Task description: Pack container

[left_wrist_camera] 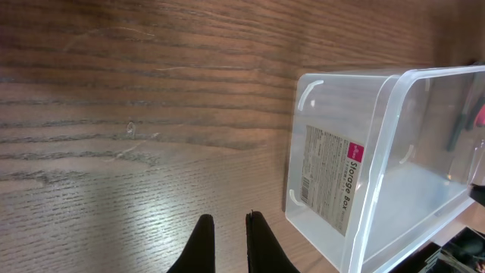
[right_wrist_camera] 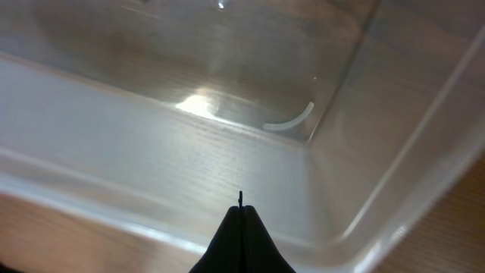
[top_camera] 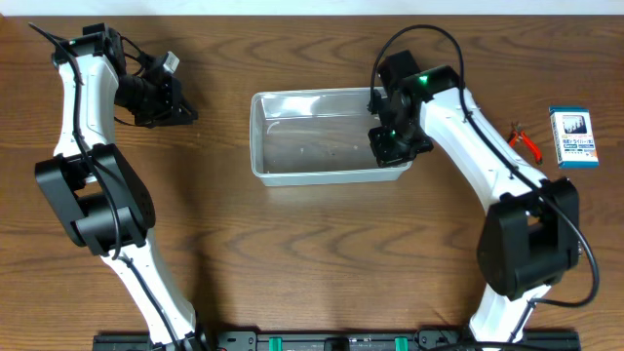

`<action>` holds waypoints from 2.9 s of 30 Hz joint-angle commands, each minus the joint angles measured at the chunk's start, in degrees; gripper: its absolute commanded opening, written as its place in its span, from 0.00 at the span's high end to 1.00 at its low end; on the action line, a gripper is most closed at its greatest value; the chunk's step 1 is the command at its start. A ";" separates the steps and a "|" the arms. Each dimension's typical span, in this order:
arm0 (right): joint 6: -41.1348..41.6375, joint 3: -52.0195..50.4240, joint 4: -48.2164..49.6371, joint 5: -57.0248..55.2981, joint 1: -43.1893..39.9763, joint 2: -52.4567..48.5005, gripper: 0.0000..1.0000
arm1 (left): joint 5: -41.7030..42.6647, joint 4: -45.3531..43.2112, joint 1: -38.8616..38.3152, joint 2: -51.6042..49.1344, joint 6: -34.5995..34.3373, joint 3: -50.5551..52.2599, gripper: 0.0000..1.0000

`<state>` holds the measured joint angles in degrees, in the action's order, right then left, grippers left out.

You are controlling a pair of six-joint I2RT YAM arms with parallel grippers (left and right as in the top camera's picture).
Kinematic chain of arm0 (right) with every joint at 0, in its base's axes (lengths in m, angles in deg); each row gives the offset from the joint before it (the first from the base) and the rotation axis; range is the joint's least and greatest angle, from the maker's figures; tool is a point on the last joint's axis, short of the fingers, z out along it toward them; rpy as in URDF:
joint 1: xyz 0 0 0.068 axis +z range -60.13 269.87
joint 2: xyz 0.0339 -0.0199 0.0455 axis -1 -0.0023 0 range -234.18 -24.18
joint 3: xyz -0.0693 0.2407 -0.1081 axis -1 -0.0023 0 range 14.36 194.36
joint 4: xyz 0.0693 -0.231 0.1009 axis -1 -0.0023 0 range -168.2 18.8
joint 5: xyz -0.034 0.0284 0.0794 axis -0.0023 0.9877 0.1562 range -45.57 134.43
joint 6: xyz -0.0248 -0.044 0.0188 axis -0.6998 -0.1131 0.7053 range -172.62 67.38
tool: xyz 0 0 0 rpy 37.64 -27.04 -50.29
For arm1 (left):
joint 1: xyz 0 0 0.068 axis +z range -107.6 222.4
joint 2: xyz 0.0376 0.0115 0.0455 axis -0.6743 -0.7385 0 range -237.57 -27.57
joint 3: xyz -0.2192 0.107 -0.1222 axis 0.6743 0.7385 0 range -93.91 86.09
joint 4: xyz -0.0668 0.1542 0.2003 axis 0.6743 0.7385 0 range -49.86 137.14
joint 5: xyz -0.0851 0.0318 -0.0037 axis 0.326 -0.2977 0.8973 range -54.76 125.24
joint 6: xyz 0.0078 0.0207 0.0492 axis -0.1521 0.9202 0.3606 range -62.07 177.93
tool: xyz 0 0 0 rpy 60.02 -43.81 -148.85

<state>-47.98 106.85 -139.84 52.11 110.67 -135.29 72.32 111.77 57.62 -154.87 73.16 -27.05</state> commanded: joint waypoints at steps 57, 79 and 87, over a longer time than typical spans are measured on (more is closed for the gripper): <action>1.33 -4.85 2.64 1.62 0.28 2.36 0.99 | -0.68 1.40 0.24 1.73 0.09 -1.20 0.94; 1.99 -3.76 8.07 1.53 0.11 2.47 0.99 | -0.70 0.55 0.24 1.73 0.11 -1.20 0.94; 1.99 3.89 8.15 0.52 -0.09 2.49 0.99 | -4.85 -1.38 0.26 1.73 0.07 -1.20 0.94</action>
<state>-46.73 106.37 -131.80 53.38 110.67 -133.83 71.38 110.55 57.62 -154.87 73.16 -27.05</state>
